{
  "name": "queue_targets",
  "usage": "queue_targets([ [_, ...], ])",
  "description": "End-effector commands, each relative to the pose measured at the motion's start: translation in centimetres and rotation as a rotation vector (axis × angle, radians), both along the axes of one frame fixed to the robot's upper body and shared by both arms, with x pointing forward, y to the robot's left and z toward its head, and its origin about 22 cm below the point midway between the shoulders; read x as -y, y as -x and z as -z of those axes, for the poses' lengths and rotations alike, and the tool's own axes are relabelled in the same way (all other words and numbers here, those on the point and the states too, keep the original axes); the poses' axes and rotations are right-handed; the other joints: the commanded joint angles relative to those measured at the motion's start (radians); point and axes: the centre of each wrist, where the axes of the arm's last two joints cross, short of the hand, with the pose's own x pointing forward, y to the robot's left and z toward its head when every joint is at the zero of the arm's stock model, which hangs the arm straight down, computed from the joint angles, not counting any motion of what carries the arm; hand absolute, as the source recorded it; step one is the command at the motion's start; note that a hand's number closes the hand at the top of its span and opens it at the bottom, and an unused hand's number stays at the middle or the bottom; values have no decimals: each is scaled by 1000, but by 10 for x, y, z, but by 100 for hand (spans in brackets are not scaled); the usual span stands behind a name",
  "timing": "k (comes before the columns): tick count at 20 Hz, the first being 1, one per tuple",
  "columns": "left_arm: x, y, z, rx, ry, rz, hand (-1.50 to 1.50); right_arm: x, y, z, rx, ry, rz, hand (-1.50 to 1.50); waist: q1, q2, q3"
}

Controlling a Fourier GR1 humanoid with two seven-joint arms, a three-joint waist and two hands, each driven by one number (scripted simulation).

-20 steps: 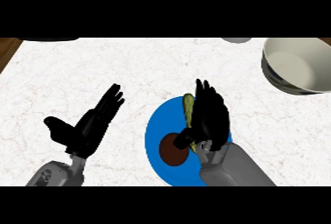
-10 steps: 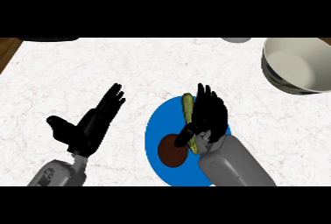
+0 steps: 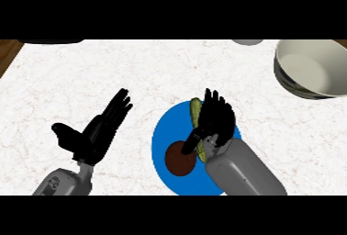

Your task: Pick the squash from the plate and place it in the bowl

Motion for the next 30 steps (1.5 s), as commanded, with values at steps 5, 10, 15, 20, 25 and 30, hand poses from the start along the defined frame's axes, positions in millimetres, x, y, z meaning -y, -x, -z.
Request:
queue_targets([
  [5, 8, -2, -2, 7, 1, 7, 0, -5, -8, 14, -107, 106, 174, -150, 0, 5, 1],
  [10, -11, 9, 4, 1, 0, 9, 0, -9, -4, 27, -98, 111, 182, -150, 11, 5, 1],
  [15, -5, -2, -14, 14, 3, 11, 0, -7, -13, 19, -100, 107, 201, -150, 6, 5, 1],
  [20, -7, 10, 1, -16, -1, 5, 0, -10, -10, 23, -80, 89, 213, -150, 9, 5, 1],
  [25, 4, -1, -1, -3, 8, 0, 0, -2, -4, 57, -104, 104, 191, -150, 4, 7, 1],
  [30, 0, -13, -5, 15, 9, 5, 0, 1, -14, 62, 1, 112, 112, 150, -1, 6, 1],
])
